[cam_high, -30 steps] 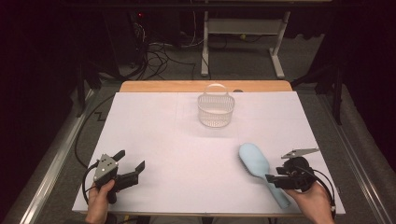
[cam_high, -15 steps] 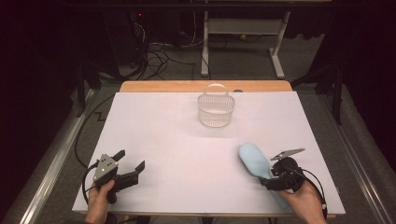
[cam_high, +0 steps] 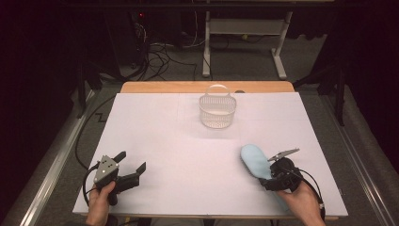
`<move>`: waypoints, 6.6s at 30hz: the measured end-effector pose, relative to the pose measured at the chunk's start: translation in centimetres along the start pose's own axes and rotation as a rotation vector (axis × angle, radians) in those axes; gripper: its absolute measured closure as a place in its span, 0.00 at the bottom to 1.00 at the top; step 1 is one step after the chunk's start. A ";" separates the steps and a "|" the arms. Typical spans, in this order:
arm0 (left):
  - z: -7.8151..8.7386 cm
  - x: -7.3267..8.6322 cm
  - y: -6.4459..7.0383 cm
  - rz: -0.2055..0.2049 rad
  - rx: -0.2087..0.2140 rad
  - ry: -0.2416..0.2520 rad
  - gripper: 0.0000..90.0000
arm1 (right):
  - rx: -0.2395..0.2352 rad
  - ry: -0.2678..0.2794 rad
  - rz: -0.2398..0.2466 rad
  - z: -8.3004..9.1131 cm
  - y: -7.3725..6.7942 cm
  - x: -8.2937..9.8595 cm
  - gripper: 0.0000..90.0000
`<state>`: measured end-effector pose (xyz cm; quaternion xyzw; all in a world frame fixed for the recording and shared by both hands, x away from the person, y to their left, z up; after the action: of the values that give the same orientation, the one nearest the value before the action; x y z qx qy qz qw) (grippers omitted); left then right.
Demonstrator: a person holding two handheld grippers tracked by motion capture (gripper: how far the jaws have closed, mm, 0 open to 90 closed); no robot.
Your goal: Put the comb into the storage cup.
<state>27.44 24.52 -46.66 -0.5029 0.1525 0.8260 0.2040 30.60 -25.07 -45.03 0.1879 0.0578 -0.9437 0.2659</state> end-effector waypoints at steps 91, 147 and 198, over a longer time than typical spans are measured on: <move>0.2 -0.7 1.1 -0.064 0.023 -0.003 0.15 | -0.057 0.228 0.092 2.4 -2.0 -0.6 0.78; -2.1 -2.8 4.4 -0.096 0.160 -0.015 0.17 | -0.132 0.285 0.134 2.7 -4.4 -2.1 0.78; -6.2 -6.1 10.0 -0.074 0.381 -0.021 0.18 | -0.182 0.339 0.232 2.3 -8.2 -4.8 0.78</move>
<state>29.79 11.84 -43.48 -0.4519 0.2855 0.7792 0.3275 29.36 -16.21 -40.94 0.3244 0.1643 -0.8528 0.3749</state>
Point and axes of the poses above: each handheld gripper's, and its own axes: z roughly backward along the jaws, x roughly out of its underside, y roughly to its right, the point moved 1 cm from there along -z, roughly forward along the jaws, and after that the axes turned 2 degrees about -y, right-handed, at the moved point
